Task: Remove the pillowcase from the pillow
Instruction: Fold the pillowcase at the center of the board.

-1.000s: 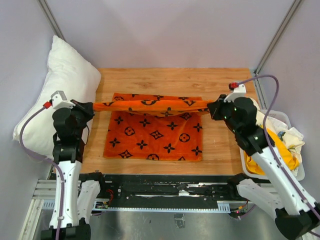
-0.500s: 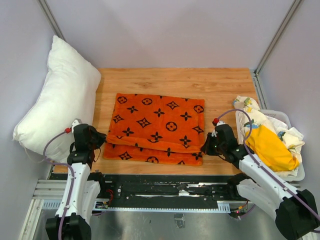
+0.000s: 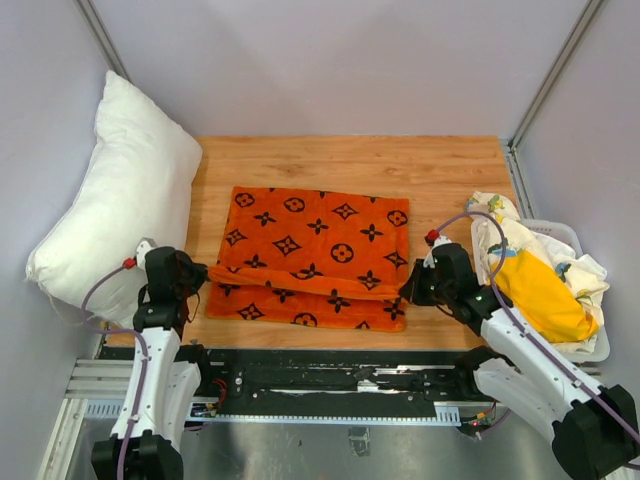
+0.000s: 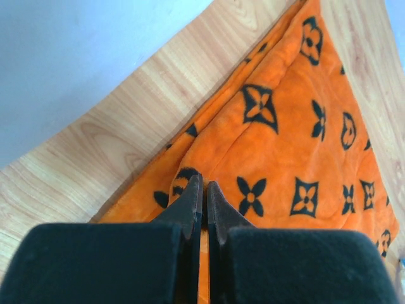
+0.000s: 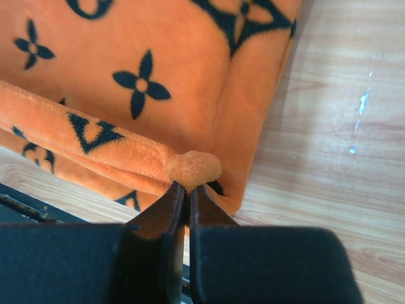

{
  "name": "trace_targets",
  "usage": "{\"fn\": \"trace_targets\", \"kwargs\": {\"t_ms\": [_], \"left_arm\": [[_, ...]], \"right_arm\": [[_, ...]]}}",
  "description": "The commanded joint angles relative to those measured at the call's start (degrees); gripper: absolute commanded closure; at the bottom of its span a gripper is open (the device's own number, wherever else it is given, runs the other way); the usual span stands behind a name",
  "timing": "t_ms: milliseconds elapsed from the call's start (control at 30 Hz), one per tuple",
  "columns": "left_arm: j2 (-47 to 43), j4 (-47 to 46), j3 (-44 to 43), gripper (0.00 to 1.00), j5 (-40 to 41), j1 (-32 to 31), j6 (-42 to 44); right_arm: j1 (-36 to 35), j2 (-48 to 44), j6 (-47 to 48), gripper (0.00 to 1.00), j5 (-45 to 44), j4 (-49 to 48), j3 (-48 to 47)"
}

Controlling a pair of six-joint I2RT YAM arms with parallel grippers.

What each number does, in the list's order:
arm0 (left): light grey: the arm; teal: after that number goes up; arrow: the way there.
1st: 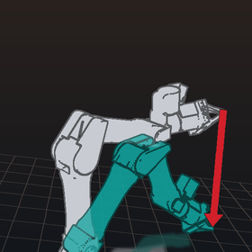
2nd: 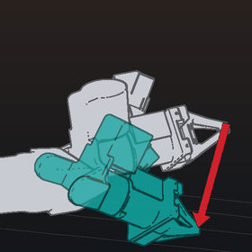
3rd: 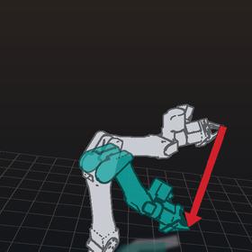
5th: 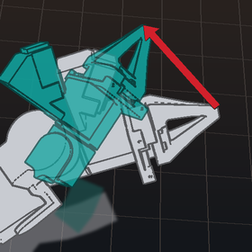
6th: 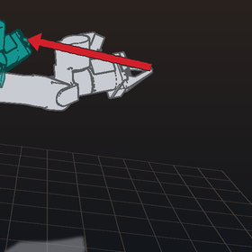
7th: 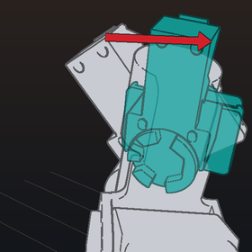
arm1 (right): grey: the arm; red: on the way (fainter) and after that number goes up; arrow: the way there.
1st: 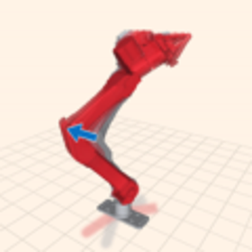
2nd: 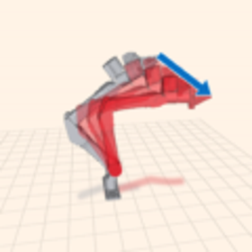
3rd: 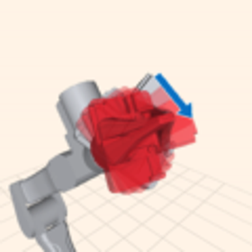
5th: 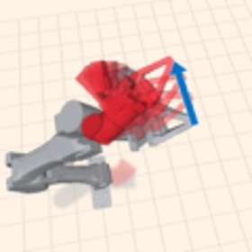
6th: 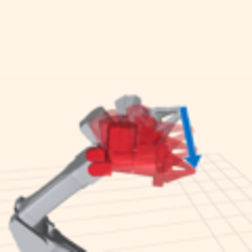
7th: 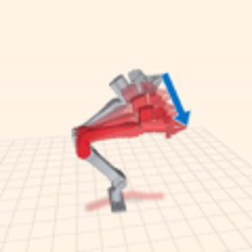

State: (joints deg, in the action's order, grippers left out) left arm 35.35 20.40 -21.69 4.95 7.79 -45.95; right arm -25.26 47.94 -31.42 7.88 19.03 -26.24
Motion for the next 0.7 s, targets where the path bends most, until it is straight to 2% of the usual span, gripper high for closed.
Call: {"fn": "trace_targets", "kwargs": {"t_ms": [0, 300, 333, 400, 433, 467, 533, 567, 600, 667], "left_arm": [[0.3, -0.3, -4.4, 1.00, 3.4, 0.4, 1.3], [0.5, 0.8, 2.4, 1.00, 4.7, 0.4, -5.6], [0.4, 0.5, 3.0, 0.99, 3.9, 0.4, -6.4], [0.4, -0.7, 3.6, 0.89, 0.1, 0.4, -5.6], [0.5, -2.5, 3.4, 0.82, -3.2, 0.5, -3.6], [0.7, -4.0, 3.1, 0.63, -6.2, 0.5, -2.1], [0.1, -6.3, 2.1, 0.18, -8.5, 0.4, -1.8], [-0.5, -7.5, 1.3, 0.03, -8.5, 0.4, -1.7], [-0.7, -8.5, 0.2, 0.01, -7.9, 0.4, -1.5], [-0.5, -10.3, -3.0, 0.01, -6.0, 0.5, -0.4]], "right_arm": [[-1.0, -2.7, 1.4, 0.99, -1.4, 3.7, -4.2], [-4.0, -3.5, -1.6, 0.99, 0.1, 2.4, 3.1], [-4.3, -3.4, -1.9, 0.99, 0.4, 2.4, 3.7], [-5.0, -3.7, -2.2, 0.94, 0.4, 2.3, 4.5], [-5.3, -3.8, -2.0, 0.87, 0.2, 2.1, 4.7], [-5.5, -4.1, -1.7, 0.75, -0.1, 2.1, 4.7], [-5.5, -4.9, -0.6, 0.42, -1.6, 2.8, 2.9], [-5.5, -5.3, 0.2, 0.26, -2.8, 3.2, 1.4], [-5.5, -5.6, 1.3, 0.15, -3.8, 3.2, -0.2], [-5.5, -6.0, 3.7, 0.04, -6.6, 2.7, -3.7]]}}
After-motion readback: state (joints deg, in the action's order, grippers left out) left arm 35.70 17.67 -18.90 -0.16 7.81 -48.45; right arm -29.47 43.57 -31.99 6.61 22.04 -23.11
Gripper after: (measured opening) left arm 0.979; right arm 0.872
